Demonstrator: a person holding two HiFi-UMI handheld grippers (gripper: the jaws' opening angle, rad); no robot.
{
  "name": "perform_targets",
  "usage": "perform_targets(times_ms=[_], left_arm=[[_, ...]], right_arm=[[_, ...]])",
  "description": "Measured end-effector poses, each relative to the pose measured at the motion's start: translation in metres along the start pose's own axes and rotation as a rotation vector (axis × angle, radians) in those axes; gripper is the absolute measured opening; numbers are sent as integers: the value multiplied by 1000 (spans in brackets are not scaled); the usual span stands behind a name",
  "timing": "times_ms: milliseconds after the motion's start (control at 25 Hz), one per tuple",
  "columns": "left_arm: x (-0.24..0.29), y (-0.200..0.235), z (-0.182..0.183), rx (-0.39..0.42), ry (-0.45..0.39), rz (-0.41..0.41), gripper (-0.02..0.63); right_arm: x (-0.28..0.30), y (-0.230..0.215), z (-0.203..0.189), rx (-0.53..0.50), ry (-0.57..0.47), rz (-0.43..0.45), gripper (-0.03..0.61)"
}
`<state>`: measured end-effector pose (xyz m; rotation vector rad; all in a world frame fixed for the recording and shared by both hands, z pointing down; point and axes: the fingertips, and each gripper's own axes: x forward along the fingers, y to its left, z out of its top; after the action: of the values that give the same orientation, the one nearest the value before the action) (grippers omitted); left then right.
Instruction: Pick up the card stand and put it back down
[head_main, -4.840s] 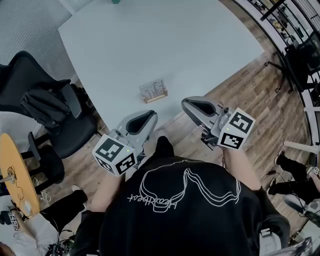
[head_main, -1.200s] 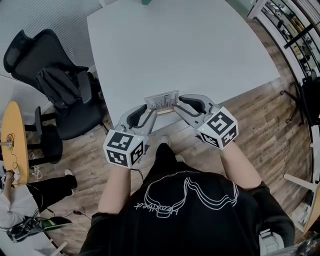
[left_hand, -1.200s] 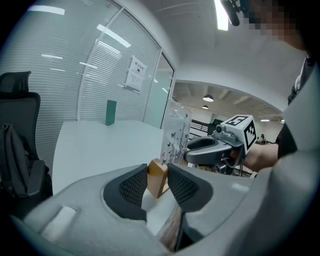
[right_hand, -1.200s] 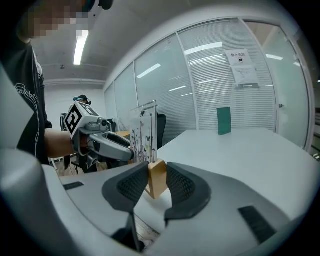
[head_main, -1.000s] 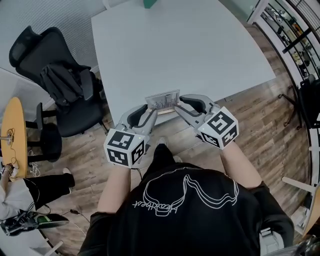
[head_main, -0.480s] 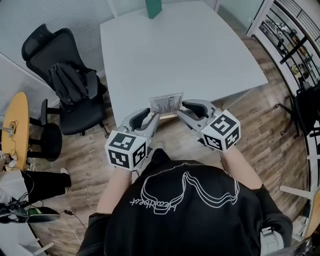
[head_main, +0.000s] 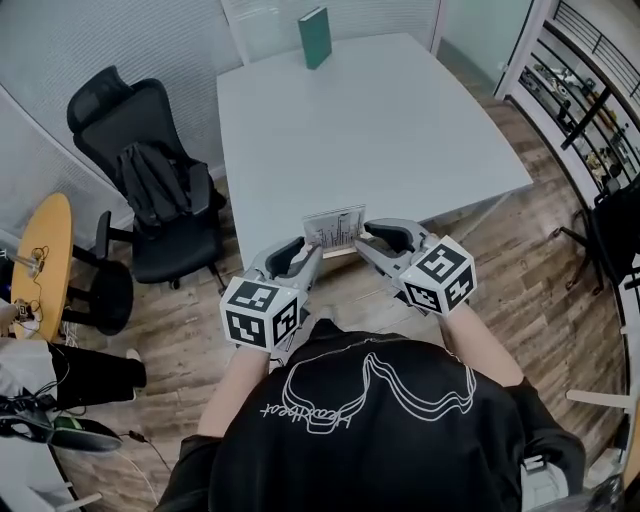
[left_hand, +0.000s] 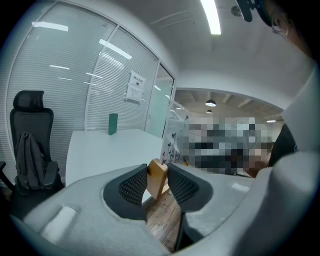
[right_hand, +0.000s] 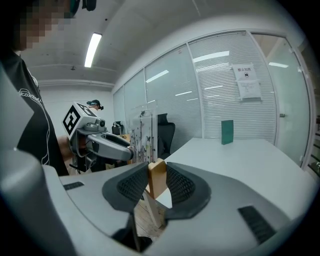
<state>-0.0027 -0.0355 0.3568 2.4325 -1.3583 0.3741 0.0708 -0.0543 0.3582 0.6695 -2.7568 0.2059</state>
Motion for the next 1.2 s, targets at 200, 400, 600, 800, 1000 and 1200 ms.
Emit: perform_targets(times_ms=[200,400,600,800,1000,1200], left_arm=[[-6,1,-2,-3,8,17,133],[-6,-1,-1,-2,16,27,134],[-4,8,0,0,19,29,133],[1,13,2,-5,17,24,135],[9,23,4,-3,18,19,133],[24,38,9,-10,23,5,135]], right_arm=[[3,5,0,-6,5,18,115],[1,5,1,-2,-3,27,114],[10,1,3,-11,6,26,114],[14,-4,5,-17,8,21,114],[24,-13,6,-30,15,14,114],[37,-28,8,-26,21,-1,114]])
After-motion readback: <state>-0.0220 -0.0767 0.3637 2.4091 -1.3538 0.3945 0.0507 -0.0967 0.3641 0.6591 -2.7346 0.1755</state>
